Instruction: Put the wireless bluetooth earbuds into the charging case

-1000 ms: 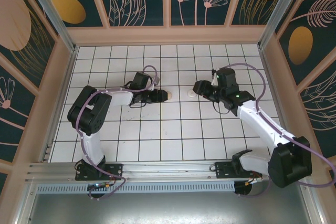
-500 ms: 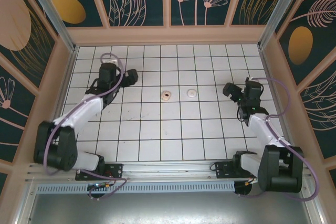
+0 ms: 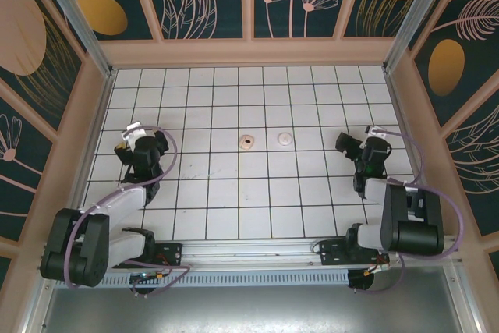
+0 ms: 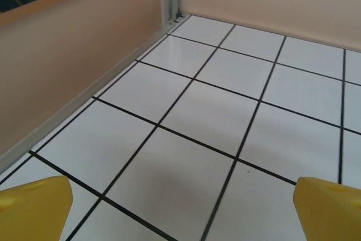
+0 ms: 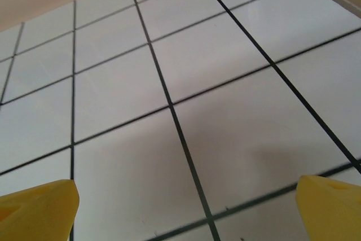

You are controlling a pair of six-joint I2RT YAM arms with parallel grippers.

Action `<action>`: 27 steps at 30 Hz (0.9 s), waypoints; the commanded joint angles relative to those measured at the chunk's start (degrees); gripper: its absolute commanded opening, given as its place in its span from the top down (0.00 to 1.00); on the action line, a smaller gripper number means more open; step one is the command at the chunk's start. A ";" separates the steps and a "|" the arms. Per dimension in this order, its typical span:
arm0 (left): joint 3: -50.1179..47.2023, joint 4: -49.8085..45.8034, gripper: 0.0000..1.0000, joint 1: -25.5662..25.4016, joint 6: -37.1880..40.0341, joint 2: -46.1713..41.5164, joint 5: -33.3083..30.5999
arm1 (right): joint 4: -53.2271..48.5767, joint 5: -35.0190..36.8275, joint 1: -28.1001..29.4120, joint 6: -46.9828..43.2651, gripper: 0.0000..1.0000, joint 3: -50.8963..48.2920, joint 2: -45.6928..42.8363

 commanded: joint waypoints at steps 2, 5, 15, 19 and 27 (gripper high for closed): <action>-3.34 21.24 0.01 0.46 4.27 3.74 0.22 | 16.72 -3.42 -0.45 -3.56 0.01 0.07 3.33; -4.91 29.51 0.01 0.48 9.02 7.78 -0.10 | 21.87 -6.36 -0.18 -3.37 0.01 -0.08 7.27; -6.20 41.61 0.01 2.21 13.83 15.60 8.68 | 30.33 -3.47 4.08 -7.93 0.01 -3.13 11.28; -6.54 43.54 0.01 8.11 9.40 18.95 17.96 | 30.26 -3.42 4.15 -7.94 0.01 -3.08 11.20; -6.00 41.33 0.01 8.17 9.17 18.04 17.18 | 30.24 -3.38 4.15 -7.93 0.01 -2.97 11.24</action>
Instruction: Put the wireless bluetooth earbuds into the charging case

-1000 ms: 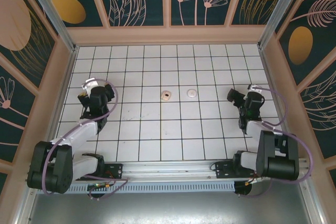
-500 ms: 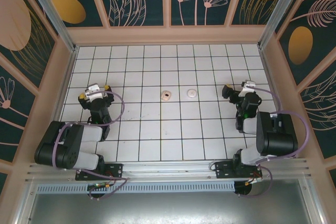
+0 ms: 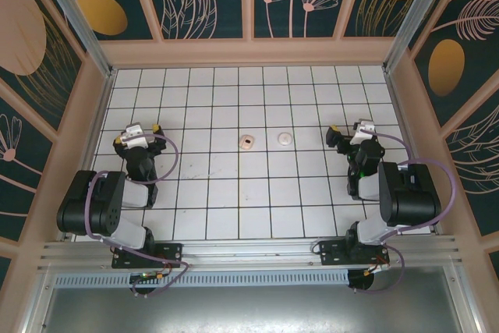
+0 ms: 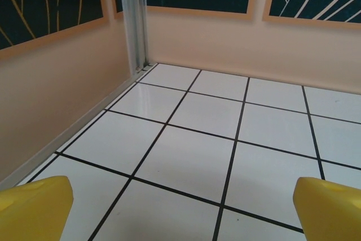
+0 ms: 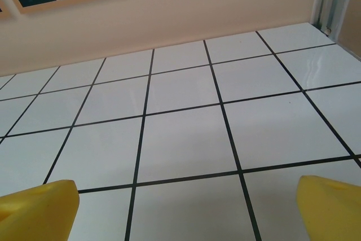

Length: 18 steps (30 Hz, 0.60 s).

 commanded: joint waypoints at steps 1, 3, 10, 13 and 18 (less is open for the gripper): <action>0.23 2.25 0.01 0.30 -1.10 0.17 1.53 | 3.29 1.26 0.20 -0.99 0.01 -0.44 0.27; 0.37 1.91 0.01 0.26 -1.12 0.01 1.61 | 3.29 1.26 0.22 -0.97 0.01 -0.39 0.26; 0.29 1.88 0.01 0.26 -1.10 -0.06 1.62 | 3.30 1.26 0.19 -0.99 0.01 -0.40 0.23; 0.29 1.94 0.01 0.28 -1.12 -0.05 1.62 | 3.30 1.21 0.24 -0.99 0.01 -0.40 0.28; 0.32 1.85 0.01 0.31 -1.09 -0.05 1.62 | 3.31 1.26 0.27 -0.96 0.01 -0.42 0.28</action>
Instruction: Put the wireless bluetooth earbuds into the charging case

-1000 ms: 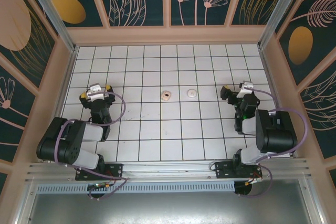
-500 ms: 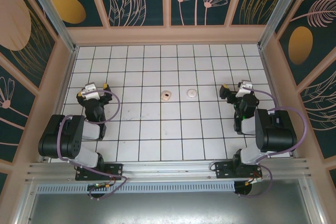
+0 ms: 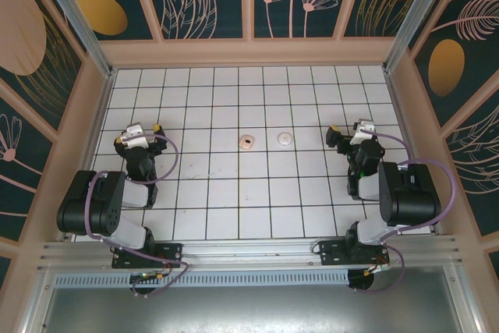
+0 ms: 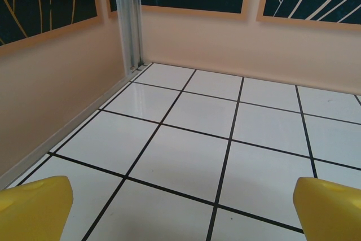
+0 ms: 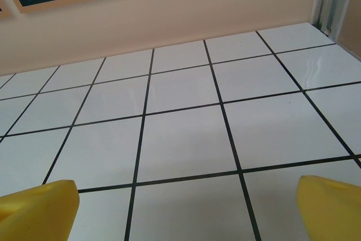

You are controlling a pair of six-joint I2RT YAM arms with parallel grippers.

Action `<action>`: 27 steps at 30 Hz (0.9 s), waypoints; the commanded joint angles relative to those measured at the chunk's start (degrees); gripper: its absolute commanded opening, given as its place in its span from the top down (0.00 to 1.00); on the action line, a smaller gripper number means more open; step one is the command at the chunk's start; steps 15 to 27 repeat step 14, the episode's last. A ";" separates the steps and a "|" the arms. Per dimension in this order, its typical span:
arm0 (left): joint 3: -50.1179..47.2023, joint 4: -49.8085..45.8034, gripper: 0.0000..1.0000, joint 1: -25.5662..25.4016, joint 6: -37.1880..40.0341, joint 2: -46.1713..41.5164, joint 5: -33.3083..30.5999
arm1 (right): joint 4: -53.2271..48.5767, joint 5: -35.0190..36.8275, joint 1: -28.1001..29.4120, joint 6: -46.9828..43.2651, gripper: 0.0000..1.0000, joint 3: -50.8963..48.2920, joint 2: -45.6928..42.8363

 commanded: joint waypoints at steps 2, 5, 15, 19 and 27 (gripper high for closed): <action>0.30 1.87 0.01 0.26 -0.74 -0.05 0.70 | 3.28 1.26 0.20 -0.88 0.01 -0.44 0.23; 0.38 1.87 0.01 0.26 -0.69 0.04 0.70 | 3.29 1.30 0.24 -0.92 0.01 -0.39 0.21; 0.34 1.90 0.01 0.26 -0.70 0.02 0.77 | 3.29 1.26 0.26 -0.91 0.01 -0.44 0.19; 0.34 1.90 0.01 0.26 -0.70 0.02 0.77 | 3.29 1.26 0.26 -0.91 0.01 -0.44 0.19; 0.34 1.90 0.01 0.26 -0.70 0.02 0.77 | 3.29 1.26 0.26 -0.91 0.01 -0.44 0.19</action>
